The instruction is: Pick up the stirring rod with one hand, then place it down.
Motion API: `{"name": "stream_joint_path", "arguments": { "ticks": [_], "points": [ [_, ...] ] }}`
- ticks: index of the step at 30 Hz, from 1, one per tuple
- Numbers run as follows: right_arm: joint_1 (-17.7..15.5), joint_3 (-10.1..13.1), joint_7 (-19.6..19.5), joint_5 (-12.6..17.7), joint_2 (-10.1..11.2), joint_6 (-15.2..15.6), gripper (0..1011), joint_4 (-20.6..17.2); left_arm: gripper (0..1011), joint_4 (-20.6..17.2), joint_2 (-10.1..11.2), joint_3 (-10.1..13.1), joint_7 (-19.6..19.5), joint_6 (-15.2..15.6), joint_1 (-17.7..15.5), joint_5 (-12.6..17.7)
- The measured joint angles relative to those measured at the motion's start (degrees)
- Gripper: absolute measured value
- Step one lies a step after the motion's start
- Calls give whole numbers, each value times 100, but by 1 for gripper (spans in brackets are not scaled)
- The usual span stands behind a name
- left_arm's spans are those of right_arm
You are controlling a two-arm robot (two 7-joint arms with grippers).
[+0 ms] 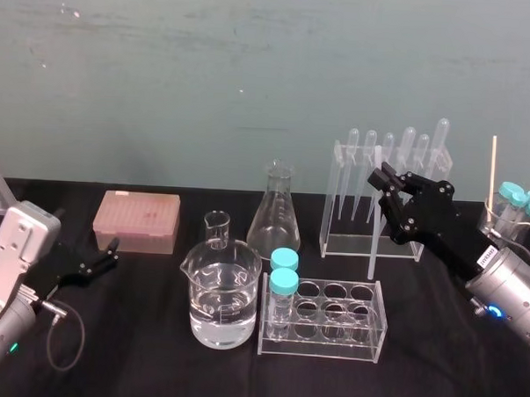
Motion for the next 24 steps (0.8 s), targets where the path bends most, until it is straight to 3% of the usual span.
{"name": "stream_joint_path", "arguments": {
  "ticks": [18, 24],
  "points": [
    [0, 0, 15, -1, 0, -2, 60, 0, 1000, 0, 0, 0, 0, 0, 0, 0],
    [42, -30, 358, 109, 61, -73, 61, -59, 1000, 0, 0, 0, 0, 0, 0, 0]
  ]
}}
